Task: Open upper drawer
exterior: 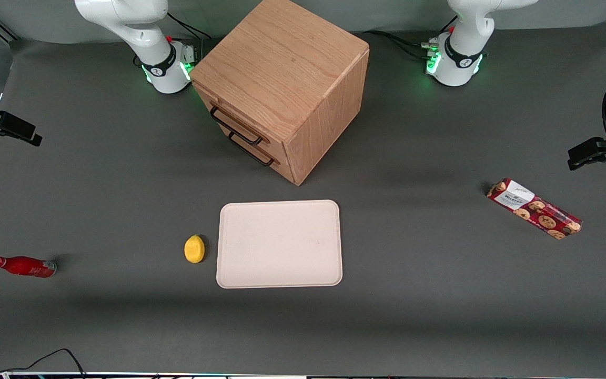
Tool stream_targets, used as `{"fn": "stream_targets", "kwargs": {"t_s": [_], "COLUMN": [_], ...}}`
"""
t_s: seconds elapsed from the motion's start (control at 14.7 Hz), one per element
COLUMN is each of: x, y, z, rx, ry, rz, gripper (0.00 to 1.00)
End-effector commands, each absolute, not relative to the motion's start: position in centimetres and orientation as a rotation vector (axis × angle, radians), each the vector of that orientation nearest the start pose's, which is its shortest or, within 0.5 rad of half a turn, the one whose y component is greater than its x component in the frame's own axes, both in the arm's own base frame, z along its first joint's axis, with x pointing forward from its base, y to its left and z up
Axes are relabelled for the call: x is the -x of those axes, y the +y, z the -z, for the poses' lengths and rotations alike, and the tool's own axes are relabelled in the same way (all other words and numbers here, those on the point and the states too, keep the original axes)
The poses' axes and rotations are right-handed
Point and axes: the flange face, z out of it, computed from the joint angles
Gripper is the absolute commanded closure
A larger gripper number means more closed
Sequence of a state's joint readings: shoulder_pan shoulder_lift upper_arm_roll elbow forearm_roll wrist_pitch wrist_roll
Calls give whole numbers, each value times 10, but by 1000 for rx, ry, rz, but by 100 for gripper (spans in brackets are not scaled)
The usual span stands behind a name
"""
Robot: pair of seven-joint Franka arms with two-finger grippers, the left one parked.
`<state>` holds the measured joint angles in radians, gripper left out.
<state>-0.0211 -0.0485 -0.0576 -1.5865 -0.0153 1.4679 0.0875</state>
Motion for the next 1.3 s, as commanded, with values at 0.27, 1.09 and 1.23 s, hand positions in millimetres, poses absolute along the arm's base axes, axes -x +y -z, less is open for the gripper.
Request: {"fn": "stream_targets", "kwargs": {"t_s": [0.27, 1.09, 1.23], "x": [-530, -523, -520], "y": [-44, 14, 51], "z": [-632, -635, -634], "rx": [3118, 3129, 3098], "ry": [309, 52, -71], "rz": [-135, -186, -197], "gripper": [0, 0, 0]}}
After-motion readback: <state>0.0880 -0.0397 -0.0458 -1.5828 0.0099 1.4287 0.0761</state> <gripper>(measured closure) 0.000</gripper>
